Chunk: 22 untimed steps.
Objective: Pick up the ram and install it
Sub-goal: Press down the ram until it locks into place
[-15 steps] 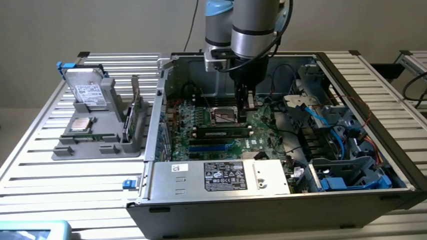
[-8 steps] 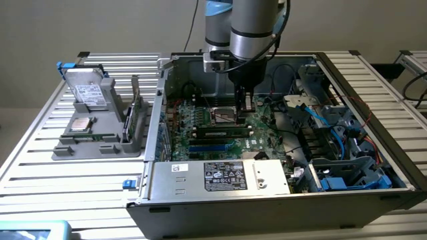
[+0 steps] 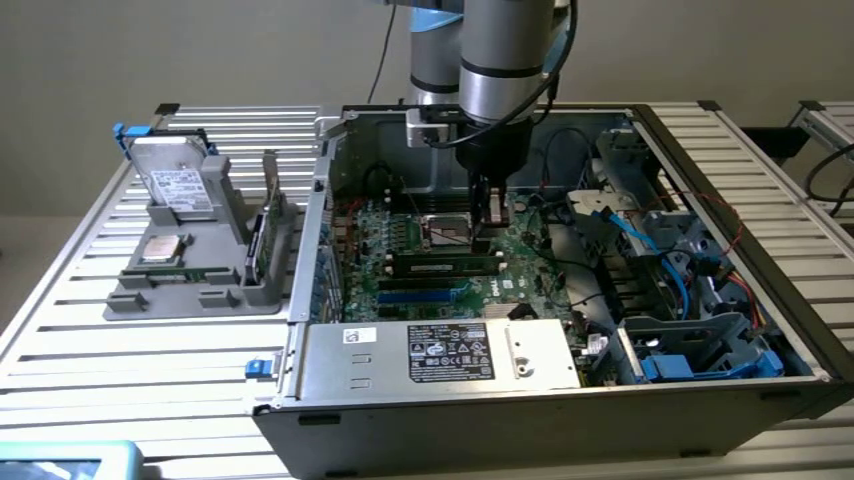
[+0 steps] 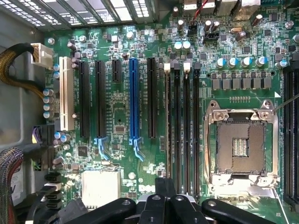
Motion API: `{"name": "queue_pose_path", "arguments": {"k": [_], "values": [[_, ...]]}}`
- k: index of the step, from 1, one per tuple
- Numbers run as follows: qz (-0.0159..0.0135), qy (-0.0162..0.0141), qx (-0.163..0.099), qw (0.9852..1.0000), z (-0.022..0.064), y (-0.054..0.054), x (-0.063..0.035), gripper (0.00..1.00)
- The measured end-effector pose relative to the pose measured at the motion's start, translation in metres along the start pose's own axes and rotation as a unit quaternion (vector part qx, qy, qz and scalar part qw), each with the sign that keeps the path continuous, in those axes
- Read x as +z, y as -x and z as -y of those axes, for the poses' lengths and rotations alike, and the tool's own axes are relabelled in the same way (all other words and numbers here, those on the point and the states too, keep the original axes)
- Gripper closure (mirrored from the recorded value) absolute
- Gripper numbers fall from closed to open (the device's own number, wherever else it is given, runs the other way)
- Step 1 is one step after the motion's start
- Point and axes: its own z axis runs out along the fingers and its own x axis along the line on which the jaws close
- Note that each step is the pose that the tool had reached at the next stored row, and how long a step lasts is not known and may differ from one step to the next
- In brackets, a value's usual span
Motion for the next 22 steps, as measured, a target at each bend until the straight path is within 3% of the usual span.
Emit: {"name": "queue_pose_path", "arguments": {"k": [22], "values": [[0.0041, 0.0013, 0.009, 1.0000, -0.0030, 0.006, 0.0125, 0.89]]}}
